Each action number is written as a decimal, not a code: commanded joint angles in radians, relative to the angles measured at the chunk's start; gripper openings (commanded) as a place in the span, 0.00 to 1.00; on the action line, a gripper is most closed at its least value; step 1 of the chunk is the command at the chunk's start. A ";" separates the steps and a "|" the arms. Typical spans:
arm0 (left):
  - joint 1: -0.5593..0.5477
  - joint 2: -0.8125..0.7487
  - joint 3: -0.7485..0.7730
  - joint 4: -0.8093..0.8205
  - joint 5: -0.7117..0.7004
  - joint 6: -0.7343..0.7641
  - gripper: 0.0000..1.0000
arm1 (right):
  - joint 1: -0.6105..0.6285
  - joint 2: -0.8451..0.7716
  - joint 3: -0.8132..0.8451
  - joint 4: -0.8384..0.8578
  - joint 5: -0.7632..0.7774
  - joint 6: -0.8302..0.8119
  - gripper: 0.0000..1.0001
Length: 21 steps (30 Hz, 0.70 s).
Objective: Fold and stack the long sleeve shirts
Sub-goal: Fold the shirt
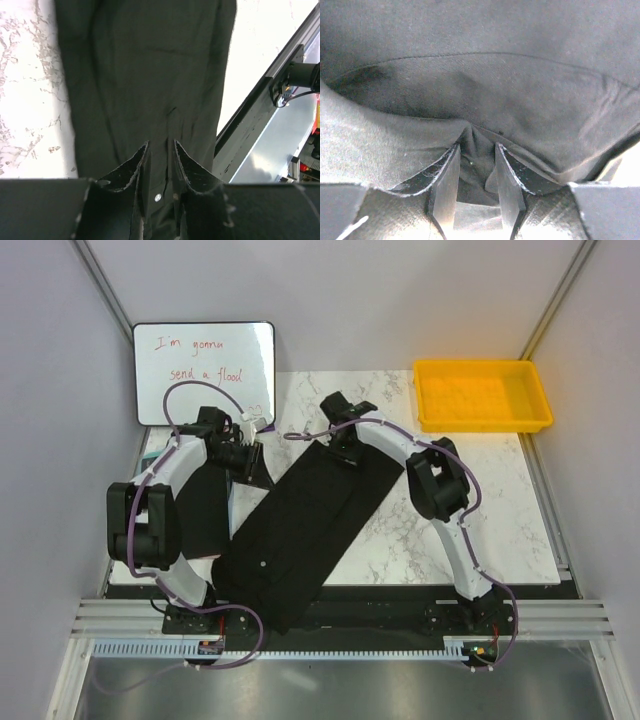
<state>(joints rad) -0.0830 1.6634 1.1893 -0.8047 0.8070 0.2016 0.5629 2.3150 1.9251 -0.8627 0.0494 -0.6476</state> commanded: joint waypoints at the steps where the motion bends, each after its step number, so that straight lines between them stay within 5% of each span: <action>1: 0.019 0.001 0.012 0.021 0.038 -0.005 0.30 | 0.045 0.153 0.139 0.011 -0.022 -0.015 0.43; 7: 0.026 -0.010 0.020 0.021 0.046 0.018 0.30 | -0.050 0.216 0.291 0.090 0.087 -0.038 0.44; 10: 0.026 -0.028 0.012 0.015 0.054 0.064 0.31 | -0.104 0.141 0.336 0.088 0.023 0.025 0.50; 16: 0.020 -0.090 -0.020 0.013 0.041 0.165 0.34 | -0.132 -0.239 0.074 0.097 -0.268 0.193 0.59; 21: 0.006 -0.091 -0.017 0.019 0.032 0.173 0.34 | -0.130 -0.286 -0.142 0.056 -0.377 0.304 0.48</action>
<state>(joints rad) -0.0692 1.6028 1.1709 -0.8051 0.8162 0.3107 0.3939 2.0773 1.9003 -0.7849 -0.1654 -0.4671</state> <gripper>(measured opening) 0.340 0.532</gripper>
